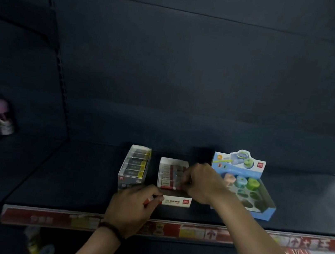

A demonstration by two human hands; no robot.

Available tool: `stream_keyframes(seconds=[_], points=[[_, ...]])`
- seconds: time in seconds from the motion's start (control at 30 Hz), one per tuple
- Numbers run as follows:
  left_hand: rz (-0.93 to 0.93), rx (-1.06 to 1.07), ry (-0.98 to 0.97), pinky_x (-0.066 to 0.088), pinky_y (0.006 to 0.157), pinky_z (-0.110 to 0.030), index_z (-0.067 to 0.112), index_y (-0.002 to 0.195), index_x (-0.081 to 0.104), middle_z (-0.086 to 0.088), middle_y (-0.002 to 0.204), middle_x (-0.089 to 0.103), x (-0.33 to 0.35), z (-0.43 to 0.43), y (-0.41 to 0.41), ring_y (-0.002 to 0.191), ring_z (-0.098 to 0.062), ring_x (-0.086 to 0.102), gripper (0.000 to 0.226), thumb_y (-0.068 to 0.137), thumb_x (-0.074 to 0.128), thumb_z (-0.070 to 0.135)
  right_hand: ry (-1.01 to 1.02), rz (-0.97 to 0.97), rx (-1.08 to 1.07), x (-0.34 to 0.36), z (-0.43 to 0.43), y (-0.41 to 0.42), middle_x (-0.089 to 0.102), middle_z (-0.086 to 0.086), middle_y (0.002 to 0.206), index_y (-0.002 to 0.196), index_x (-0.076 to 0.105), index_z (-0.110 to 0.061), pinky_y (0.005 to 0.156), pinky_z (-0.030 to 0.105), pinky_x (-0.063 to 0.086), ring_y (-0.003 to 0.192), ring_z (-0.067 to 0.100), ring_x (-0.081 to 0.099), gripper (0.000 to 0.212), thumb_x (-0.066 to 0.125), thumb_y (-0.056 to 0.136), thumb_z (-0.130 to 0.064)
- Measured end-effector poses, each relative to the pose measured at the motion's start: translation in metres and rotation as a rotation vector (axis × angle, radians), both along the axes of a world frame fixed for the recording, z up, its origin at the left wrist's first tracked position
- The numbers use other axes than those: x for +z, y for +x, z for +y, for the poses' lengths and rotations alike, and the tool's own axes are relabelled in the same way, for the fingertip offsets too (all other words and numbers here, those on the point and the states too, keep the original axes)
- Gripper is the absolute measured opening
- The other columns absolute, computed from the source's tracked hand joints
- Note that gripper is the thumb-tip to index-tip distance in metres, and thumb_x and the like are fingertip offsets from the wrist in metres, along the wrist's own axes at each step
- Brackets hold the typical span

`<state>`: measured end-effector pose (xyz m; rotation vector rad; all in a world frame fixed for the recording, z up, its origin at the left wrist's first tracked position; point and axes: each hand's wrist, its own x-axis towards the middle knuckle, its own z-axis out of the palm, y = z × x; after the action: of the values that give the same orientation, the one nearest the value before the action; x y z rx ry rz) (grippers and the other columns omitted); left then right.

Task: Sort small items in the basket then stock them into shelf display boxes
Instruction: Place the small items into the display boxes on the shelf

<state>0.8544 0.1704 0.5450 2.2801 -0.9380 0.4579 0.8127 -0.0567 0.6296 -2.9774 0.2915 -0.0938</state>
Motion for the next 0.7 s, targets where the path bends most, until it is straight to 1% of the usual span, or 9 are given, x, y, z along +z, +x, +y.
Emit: stream_keyframes(seconds=[0.07,0.2,0.23,0.37,0.43,0.5,0.57,0.63,0.7], points=[[0.014,-0.006,0.012,0.053,0.074,-0.023,0.044,0.106,0.062,0.026,0.098,0.069,0.001,0.001,0.0,0.09,0.004,0.063,0.027,0.1,0.046,0.065,-0.029,-0.006,-0.006,-0.003,-0.001,0.002,0.078,-0.005,0.103,0.092,0.079,-0.031,0.083,0.034,0.061,0.105,0.02,0.072,0.012,0.068,0.088,-0.03],[0.053,-0.016,0.026,0.051,0.078,-0.022,0.045,0.108,0.061,0.028,0.101,0.069,0.004,0.001,-0.001,0.094,0.006,0.061,0.025,0.101,0.047,0.064,-0.115,0.007,0.002,-0.011,0.002,0.008,0.076,0.0,0.098,0.094,0.077,-0.023,0.068,0.032,0.055,0.097,0.023,0.073,0.015,0.064,0.09,-0.029],[0.049,-0.013,0.028,0.052,0.078,-0.023,0.045,0.107,0.061,0.028,0.101,0.069,0.004,0.001,-0.001,0.094,0.005,0.061,0.025,0.101,0.046,0.064,-0.112,0.022,0.008,-0.012,0.003,0.01,0.075,0.0,0.098,0.096,0.076,-0.021,0.068,0.032,0.054,0.095,0.023,0.073,0.013,0.065,0.091,-0.026],[0.065,-0.033,0.046,0.054,0.078,-0.024,0.046,0.108,0.061,0.029,0.101,0.069,0.004,0.003,0.0,0.094,0.007,0.062,0.027,0.101,0.044,0.066,-0.042,0.128,0.018,-0.002,0.003,0.015,0.075,-0.004,0.1,0.087,0.076,-0.022,0.082,0.039,0.062,0.097,0.02,0.072,0.01,0.068,0.092,-0.023],[0.144,-0.089,0.007,0.054,0.08,-0.021,0.045,0.108,0.062,0.029,0.104,0.069,0.009,0.005,-0.003,0.098,0.008,0.063,0.019,0.101,0.052,0.06,-0.002,0.189,0.041,0.007,0.002,0.014,0.075,-0.005,0.104,0.095,0.082,-0.023,0.089,0.037,0.061,0.1,0.019,0.071,0.017,0.065,0.096,-0.024],[0.347,-0.174,-0.176,0.054,0.078,-0.017,0.04,0.106,0.061,0.024,0.105,0.069,0.018,0.009,-0.01,0.099,0.004,0.066,0.008,0.1,0.066,0.039,0.016,0.237,0.069,0.017,0.004,0.007,0.073,-0.004,0.116,0.109,0.081,-0.024,0.096,0.035,0.056,0.11,0.02,0.069,0.025,0.057,0.103,-0.025],[0.565,-0.258,-0.421,0.052,0.068,-0.022,0.029,0.109,0.057,0.011,0.098,0.067,0.029,0.014,-0.018,0.084,-0.004,0.065,0.018,0.099,0.063,0.015,0.002,0.241,0.089,0.027,0.008,-0.003,0.069,-0.006,0.129,0.121,0.077,-0.03,0.107,0.039,0.045,0.124,0.02,0.061,0.029,0.052,0.107,-0.027],[0.737,-0.401,-0.699,0.04,0.061,-0.025,0.018,0.111,0.051,-0.004,0.093,0.06,0.039,0.017,-0.027,0.071,-0.011,0.051,0.026,0.089,0.053,0.005,-0.004,0.149,0.09,0.029,0.013,-0.014,0.07,-0.011,0.122,0.117,0.077,-0.035,0.105,0.041,0.041,0.123,0.02,0.059,0.027,0.053,0.106,-0.03],[0.955,-0.505,-0.932,0.039,0.061,-0.03,0.016,0.116,0.049,-0.013,0.097,0.06,0.049,0.017,-0.035,0.072,-0.017,0.048,0.037,0.082,0.051,0.003,0.141,-0.035,0.086,0.029,0.019,-0.024,0.074,-0.014,0.11,0.109,0.079,-0.035,0.096,0.033,0.047,0.111,0.013,0.066,0.021,0.059,0.103,-0.031]])
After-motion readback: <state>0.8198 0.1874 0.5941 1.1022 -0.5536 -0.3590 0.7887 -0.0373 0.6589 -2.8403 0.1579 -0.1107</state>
